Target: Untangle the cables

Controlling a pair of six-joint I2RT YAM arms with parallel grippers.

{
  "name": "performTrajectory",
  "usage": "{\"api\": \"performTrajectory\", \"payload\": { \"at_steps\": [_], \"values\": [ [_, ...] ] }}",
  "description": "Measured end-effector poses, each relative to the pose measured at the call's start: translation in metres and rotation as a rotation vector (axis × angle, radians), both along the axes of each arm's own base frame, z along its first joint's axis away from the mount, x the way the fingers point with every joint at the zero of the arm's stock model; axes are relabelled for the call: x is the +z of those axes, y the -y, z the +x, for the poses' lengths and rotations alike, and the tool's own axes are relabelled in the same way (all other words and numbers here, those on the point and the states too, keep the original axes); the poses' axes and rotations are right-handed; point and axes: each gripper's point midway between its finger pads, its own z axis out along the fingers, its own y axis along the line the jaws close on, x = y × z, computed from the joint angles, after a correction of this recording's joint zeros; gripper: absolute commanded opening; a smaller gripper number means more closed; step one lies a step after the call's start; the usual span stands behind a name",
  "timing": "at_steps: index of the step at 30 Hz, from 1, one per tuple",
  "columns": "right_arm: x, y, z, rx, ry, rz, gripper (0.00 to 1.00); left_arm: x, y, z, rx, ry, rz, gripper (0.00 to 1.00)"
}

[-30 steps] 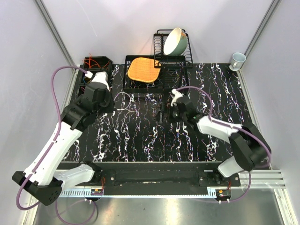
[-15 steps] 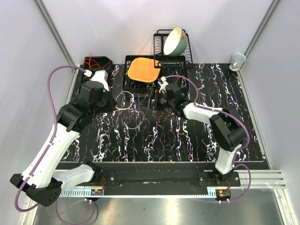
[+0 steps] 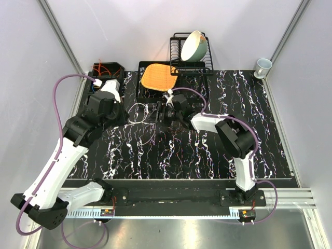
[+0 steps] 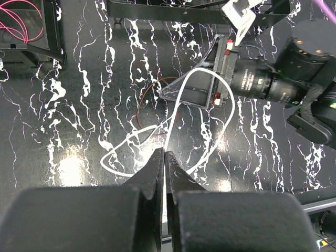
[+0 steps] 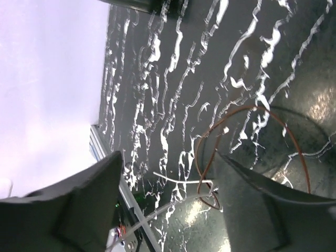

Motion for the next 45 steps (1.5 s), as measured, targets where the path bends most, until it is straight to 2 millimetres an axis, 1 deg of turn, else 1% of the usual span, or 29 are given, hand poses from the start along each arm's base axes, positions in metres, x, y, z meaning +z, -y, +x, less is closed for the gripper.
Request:
{"api": "performTrajectory", "payload": {
  "at_steps": [1, 2, 3, 4, 8, 11, 18, 20, 22, 24, 27, 28, 29, 30, 32, 33, 34, 36, 39, 43, 45],
  "values": [
    [-0.004, 0.0, -0.001, 0.001, -0.009, -0.005, 0.6, -0.001, 0.0, 0.0, 0.0, -0.001, 0.0, 0.0],
    [-0.007, 0.0, -0.002, 0.001, -0.019, -0.012, 0.54, -0.001, -0.001, -0.001, 0.0, -0.002, 0.001, 0.0],
    [-0.01, 0.0, -0.003, 0.002, -0.026, -0.018, 0.45, -0.001, -0.001, -0.001, 0.0, -0.003, 0.002, 0.0],
    [-0.012, 0.0, -0.004, 0.003, -0.032, -0.022, 0.32, -0.001, -0.001, -0.001, 0.0, -0.002, 0.002, 0.0],
    [-0.017, 0.001, -0.005, 0.004, -0.044, -0.033, 0.08, -0.002, -0.001, -0.001, -0.002, -0.002, 0.004, 0.0],
    [-0.018, 0.002, -0.005, 0.005, -0.044, -0.037, 0.0, -0.001, -0.001, -0.001, -0.002, -0.001, 0.005, 0.0],
    [-0.023, 0.006, -0.006, 0.006, -0.053, -0.061, 0.0, 0.001, -0.003, -0.003, -0.007, 0.01, 0.01, 0.0],
    [-0.024, 0.014, -0.005, -0.003, -0.066, -0.071, 0.0, 0.002, -0.006, -0.004, -0.006, 0.009, 0.026, 0.0],
    [-0.021, 0.031, 0.001, -0.029, -0.073, -0.075, 0.0, 0.004, -0.011, -0.006, 0.0, 0.011, 0.046, 0.0],
    [-0.013, 0.066, 0.01, -0.086, -0.084, -0.075, 0.0, 0.009, -0.019, -0.007, 0.017, 0.018, 0.071, 0.0],
    [0.009, 0.137, 0.036, -0.234, -0.065, -0.073, 0.0, 0.019, -0.036, -0.006, 0.07, 0.042, 0.108, 0.0],
    [0.016, 0.156, 0.043, -0.278, -0.053, -0.071, 0.0, 0.021, -0.041, -0.006, 0.087, 0.046, 0.117, 0.0],
    [0.025, 0.185, 0.051, -0.349, -0.037, -0.076, 0.0, 0.024, -0.049, -0.006, 0.115, 0.053, 0.131, 0.0],
    [0.032, 0.206, 0.055, -0.4, -0.026, -0.08, 0.0, 0.026, -0.056, -0.006, 0.14, 0.055, 0.144, 0.0],
    [0.04, 0.233, 0.057, -0.47, -0.006, -0.091, 0.0, 0.029, -0.067, -0.006, 0.181, 0.062, 0.163, 0.0],
    [0.042, 0.241, 0.054, -0.492, -0.004, -0.099, 0.0, 0.03, -0.073, -0.005, 0.203, 0.065, 0.174, 0.0],
    [0.041, 0.247, 0.05, -0.508, -0.006, -0.111, 0.0, 0.031, -0.079, -0.005, 0.227, 0.068, 0.185, 0.0],
    [0.036, 0.25, 0.042, -0.52, -0.017, -0.129, 0.0, 0.033, -0.087, -0.005, 0.257, 0.07, 0.197, 0.0],
    [0.019, 0.257, 0.033, -0.547, -0.05, -0.182, 0.0, 0.038, -0.099, -0.006, 0.303, 0.074, 0.218, 0.0],
    [0.002, 0.265, 0.025, -0.566, -0.079, -0.231, 0.0, 0.046, -0.109, -0.005, 0.346, 0.091, 0.23, 0.0],
    [-0.004, 0.266, 0.022, -0.564, -0.087, -0.239, 0.0, 0.048, -0.112, -0.004, 0.358, 0.097, 0.23, 0.0]
  ]
}}
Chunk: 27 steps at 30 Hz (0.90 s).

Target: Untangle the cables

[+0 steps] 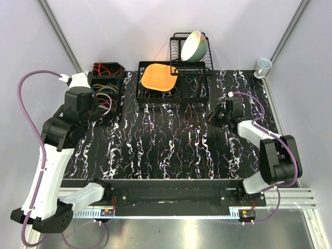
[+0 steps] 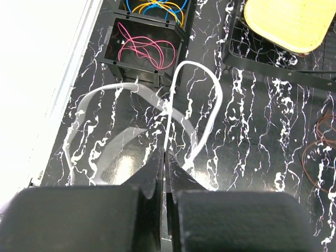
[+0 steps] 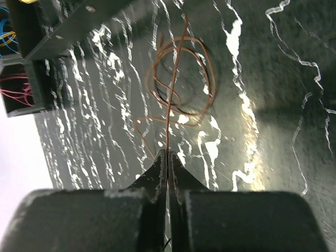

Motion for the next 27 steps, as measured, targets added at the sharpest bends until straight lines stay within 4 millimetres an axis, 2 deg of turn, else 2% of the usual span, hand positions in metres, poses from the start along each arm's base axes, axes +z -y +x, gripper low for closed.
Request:
{"api": "performTrajectory", "payload": {
  "at_steps": [5, 9, 18, 23, 27],
  "values": [
    [-0.016, 0.003, -0.014, 0.008, -0.024, -0.013, 0.0, -0.003, -0.003, 0.009, 0.021, -0.013, 0.007, 0.0],
    [-0.026, 0.005, -0.026, 0.012, -0.038, -0.021, 0.0, 0.002, -0.005, 0.025, 0.036, -0.012, 0.015, 0.0],
    [-0.02, 0.004, -0.021, 0.017, 0.011, -0.011, 0.0, 0.039, -0.009, 0.075, 0.059, 0.089, -0.018, 0.0],
    [-0.018, 0.002, -0.02, 0.022, 0.021, -0.005, 0.0, 0.042, -0.016, 0.101, 0.078, 0.105, -0.027, 0.0],
    [-0.02, 0.002, -0.02, 0.024, 0.014, -0.005, 0.0, 0.042, -0.035, 0.12, 0.12, 0.105, -0.034, 0.0]
  ]
}}
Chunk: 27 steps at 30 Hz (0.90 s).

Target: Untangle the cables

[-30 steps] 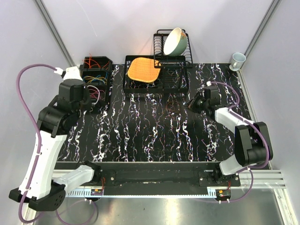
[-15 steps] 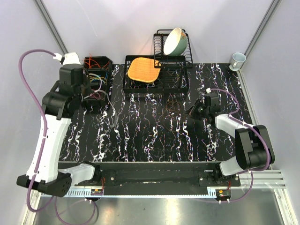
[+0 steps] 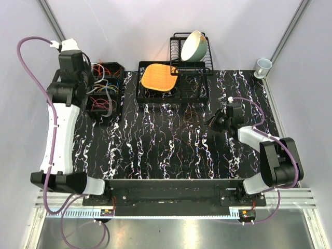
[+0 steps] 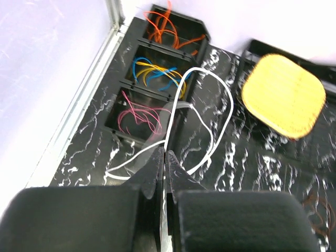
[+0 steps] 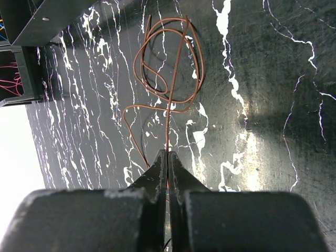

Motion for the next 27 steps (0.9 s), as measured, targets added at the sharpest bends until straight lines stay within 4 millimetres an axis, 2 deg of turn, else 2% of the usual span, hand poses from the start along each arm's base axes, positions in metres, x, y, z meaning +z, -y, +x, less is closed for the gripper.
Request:
{"api": "performTrajectory", "payload": {
  "at_steps": [8, 18, 27],
  "values": [
    [-0.003, -0.001, -0.001, 0.007, -0.01, 0.004, 0.0, -0.004, -0.037, 0.03, 0.066, 0.02, -0.042, 0.0],
    [-0.007, -0.002, -0.002, 0.012, -0.023, 0.006, 0.0, 0.002, -0.046, 0.081, 0.015, 0.122, -0.119, 0.0],
    [-0.01, -0.002, -0.002, 0.012, -0.031, 0.005, 0.0, -0.023, -0.072, 0.128, 0.02, 0.145, -0.145, 0.0]
  ]
}}
